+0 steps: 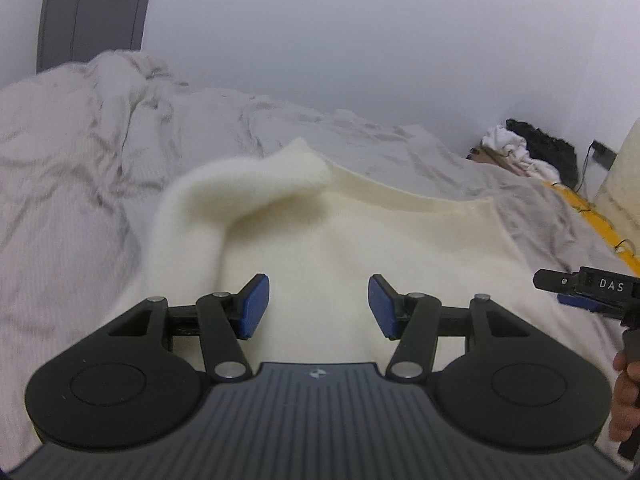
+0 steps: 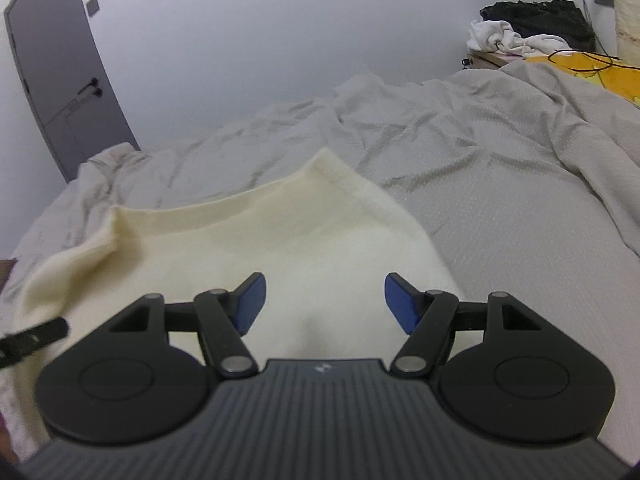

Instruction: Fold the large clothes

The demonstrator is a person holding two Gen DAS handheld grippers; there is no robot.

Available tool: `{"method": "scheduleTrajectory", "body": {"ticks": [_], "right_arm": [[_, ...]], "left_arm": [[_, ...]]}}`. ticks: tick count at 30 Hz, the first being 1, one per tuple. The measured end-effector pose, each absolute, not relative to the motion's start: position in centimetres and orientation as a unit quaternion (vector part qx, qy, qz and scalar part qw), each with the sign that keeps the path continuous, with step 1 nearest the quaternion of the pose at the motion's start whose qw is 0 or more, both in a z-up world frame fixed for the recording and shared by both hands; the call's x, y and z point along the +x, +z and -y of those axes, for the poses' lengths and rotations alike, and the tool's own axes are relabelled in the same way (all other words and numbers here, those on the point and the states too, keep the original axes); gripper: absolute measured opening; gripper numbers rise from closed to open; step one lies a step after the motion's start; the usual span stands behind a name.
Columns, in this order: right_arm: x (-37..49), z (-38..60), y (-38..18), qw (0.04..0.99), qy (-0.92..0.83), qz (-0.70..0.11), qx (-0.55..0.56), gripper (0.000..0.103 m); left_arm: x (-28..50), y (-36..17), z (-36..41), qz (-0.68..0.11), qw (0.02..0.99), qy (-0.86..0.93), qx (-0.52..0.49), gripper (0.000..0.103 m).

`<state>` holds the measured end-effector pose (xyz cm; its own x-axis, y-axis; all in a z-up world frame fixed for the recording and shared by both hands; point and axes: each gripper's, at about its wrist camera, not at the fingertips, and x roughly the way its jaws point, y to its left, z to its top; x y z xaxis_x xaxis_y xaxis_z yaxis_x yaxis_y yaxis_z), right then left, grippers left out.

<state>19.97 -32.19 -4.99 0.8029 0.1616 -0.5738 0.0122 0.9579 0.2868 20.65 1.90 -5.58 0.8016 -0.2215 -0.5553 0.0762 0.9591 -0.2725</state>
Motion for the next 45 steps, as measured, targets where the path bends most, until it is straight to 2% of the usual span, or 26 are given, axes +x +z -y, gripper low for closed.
{"method": "scheduleTrajectory", "body": {"ticks": [11, 15, 16, 20, 21, 24, 31, 41, 45], "right_arm": [[12.3, 32.5, -3.7, 0.911, 0.086, -0.315, 0.25, 0.069], [11.0, 32.6, -4.4, 0.898, 0.084, -0.336, 0.271, 0.071], [10.8, 32.7, -4.7, 0.892, 0.081, -0.344, 0.281, 0.079], [10.3, 33.2, -6.5, 0.864, 0.062, -0.368, 0.336, 0.095], [10.5, 33.3, -7.0, 0.856, 0.064, -0.376, 0.35, 0.103], [11.4, 33.3, -8.6, 0.827, 0.073, -0.392, 0.396, 0.103], [12.6, 34.1, -10.5, 0.787, 0.057, -0.378, 0.484, 0.103], [12.3, 32.9, -10.7, 0.768, 0.07, -0.395, 0.499, 0.103], [11.8, 33.4, -11.8, 0.716, 0.088, -0.415, 0.554, 0.103]], "left_arm": [[14.6, -4.7, 0.0, -0.314, 0.931, -0.115, -0.144, 0.062], [13.2, -5.2, 0.3, -0.331, 0.92, -0.122, -0.17, 0.067], [13.0, -5.4, 0.4, -0.338, 0.917, -0.125, -0.173, 0.069], [13.1, -6.3, 0.8, -0.355, 0.907, -0.131, -0.184, 0.085], [13.2, -6.5, 0.7, -0.359, 0.903, -0.134, -0.194, 0.089], [13.8, -7.0, 0.3, -0.364, 0.894, -0.14, -0.222, 0.093], [14.4, -7.4, -0.7, -0.371, 0.877, -0.145, -0.268, 0.094], [15.6, -7.9, -1.2, -0.383, 0.862, -0.142, -0.299, 0.094], [15.6, -8.1, -1.4, -0.382, 0.861, -0.141, -0.304, 0.094]]}}
